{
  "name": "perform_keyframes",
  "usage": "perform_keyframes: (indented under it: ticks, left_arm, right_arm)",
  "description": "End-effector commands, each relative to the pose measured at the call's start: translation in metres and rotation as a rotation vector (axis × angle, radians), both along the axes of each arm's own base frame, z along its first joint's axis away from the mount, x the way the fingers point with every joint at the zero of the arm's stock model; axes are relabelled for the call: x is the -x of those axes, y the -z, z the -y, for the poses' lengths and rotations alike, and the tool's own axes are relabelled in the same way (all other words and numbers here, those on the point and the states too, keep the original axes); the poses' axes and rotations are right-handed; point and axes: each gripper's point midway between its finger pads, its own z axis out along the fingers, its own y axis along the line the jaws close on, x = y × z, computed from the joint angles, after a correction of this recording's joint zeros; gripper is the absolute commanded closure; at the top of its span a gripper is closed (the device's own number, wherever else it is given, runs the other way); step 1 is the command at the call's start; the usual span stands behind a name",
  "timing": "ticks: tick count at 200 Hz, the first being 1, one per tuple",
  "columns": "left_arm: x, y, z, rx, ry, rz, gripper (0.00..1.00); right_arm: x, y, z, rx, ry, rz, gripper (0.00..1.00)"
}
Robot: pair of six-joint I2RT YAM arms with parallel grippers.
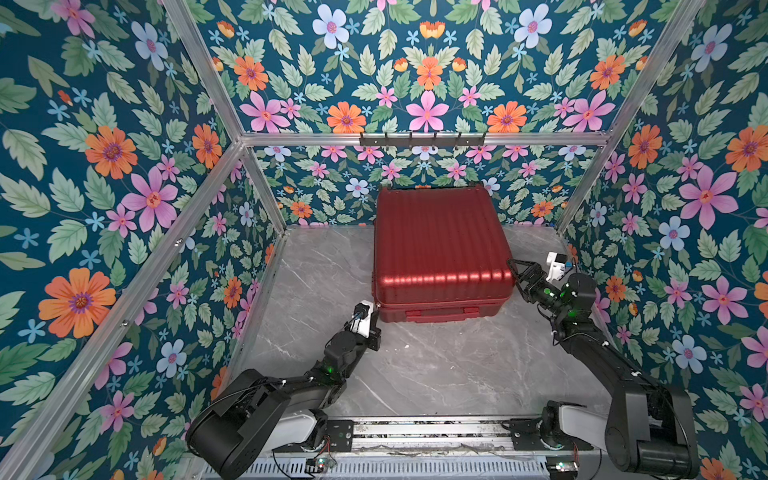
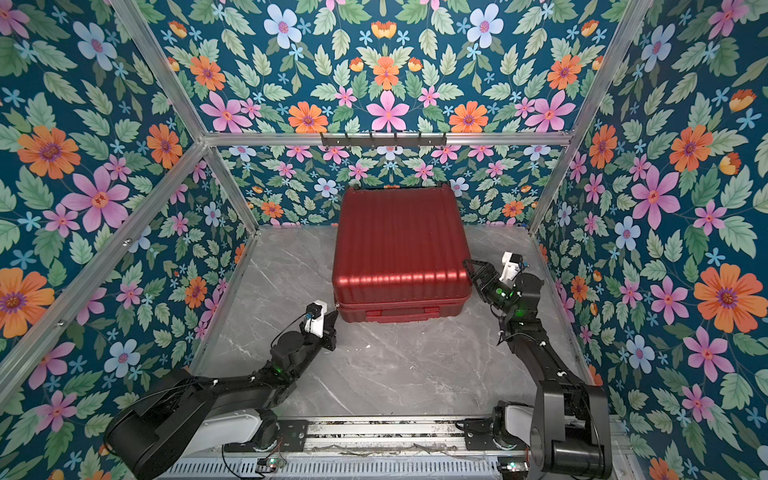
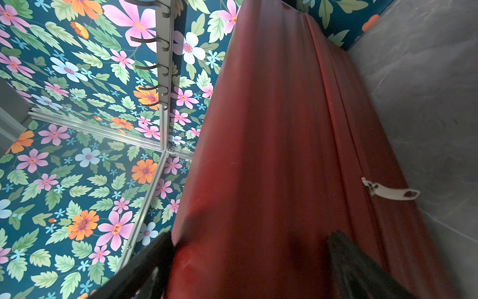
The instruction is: Pack the luggage
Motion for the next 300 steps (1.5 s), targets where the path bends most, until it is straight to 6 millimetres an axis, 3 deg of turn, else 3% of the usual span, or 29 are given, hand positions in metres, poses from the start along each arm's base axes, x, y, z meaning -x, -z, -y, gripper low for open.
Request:
perform_keyframes:
  ticks: [1,95,164,202,227,300]
  left_arm:
    - [0.022,-0.017,0.033,0.082,0.213,0.007,1.0]
    - [0.052,-0.007,0.04,0.14,0.328,-0.127,1.0]
    - [0.03,-0.01,0.011,0.124,0.126,-0.054,0.99]
    - [0.024,-0.01,0.012,0.109,0.112,-0.032,0.75]
    - [0.019,-0.012,0.01,0.102,0.09,-0.011,0.67]
    - [0.011,-0.015,0.02,0.083,0.113,0.016,0.7]
  right_arm:
    - [0.006,0.01,-0.009,-0.011,-0.055,-0.052,0.06]
    - [-0.003,0.003,-0.008,-0.021,-0.048,-0.053,0.07]
    - [-0.005,-0.003,-0.008,-0.005,-0.052,-0.049,0.07]
    - [-0.005,-0.002,-0.009,-0.008,-0.059,-0.053,0.07]
    - [-0.004,-0.004,-0.009,-0.006,-0.064,-0.049,0.07]
    - [-0.003,-0.006,-0.01,-0.004,-0.072,-0.049,0.07]
